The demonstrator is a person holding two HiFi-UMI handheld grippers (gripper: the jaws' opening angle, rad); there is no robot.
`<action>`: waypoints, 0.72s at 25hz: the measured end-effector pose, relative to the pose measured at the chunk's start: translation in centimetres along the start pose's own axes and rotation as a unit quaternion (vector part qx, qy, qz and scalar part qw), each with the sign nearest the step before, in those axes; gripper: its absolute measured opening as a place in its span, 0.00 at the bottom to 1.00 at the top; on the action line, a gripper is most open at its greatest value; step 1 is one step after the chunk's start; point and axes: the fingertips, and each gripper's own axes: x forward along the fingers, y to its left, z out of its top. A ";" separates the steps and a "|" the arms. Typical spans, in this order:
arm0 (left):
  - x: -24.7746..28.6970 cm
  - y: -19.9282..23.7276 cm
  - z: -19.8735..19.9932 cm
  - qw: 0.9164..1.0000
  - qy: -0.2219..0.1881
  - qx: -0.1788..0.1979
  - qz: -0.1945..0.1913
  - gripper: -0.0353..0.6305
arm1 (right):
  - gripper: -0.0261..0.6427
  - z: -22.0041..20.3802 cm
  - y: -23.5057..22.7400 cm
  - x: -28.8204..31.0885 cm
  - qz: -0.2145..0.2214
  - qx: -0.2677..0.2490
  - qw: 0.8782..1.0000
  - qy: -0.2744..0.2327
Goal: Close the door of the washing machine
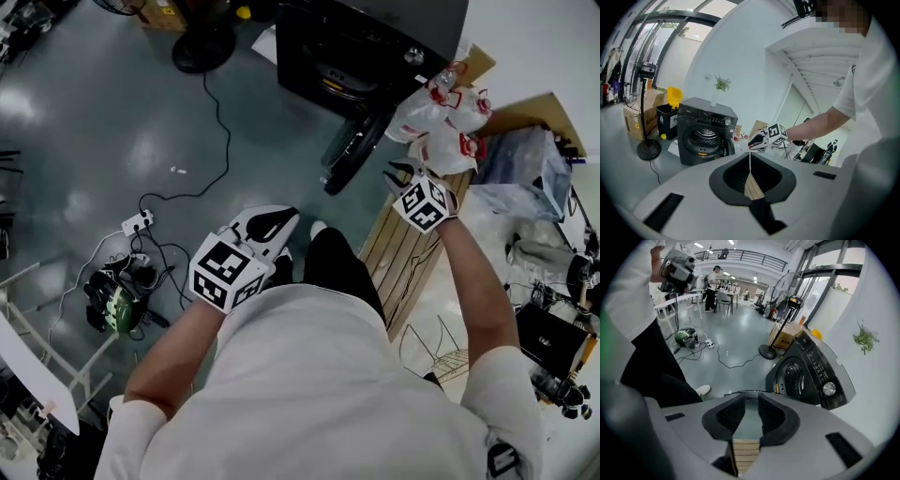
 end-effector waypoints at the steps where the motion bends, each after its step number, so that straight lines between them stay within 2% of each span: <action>1: 0.2 0.3 0.1 1.000 -0.002 -0.007 -0.001 0.08 | 0.18 -0.2 -0.4 0.6 0.004 -0.019 1.000 0.010; 7: 2.2 3.3 1.9 1.000 -0.003 -0.016 0.013 0.08 | 0.21 -2.1 -3.8 5.3 0.034 -0.146 0.987 0.057; 12: 4.5 4.6 3.4 1.000 0.016 -0.024 0.011 0.08 | 0.21 -3.1 -6.0 8.7 0.066 -0.233 0.968 0.072; 18: 8.1 5.0 5.1 0.999 0.030 -0.026 -0.009 0.08 | 0.22 -3.7 -6.4 11.5 0.100 -0.312 0.942 0.078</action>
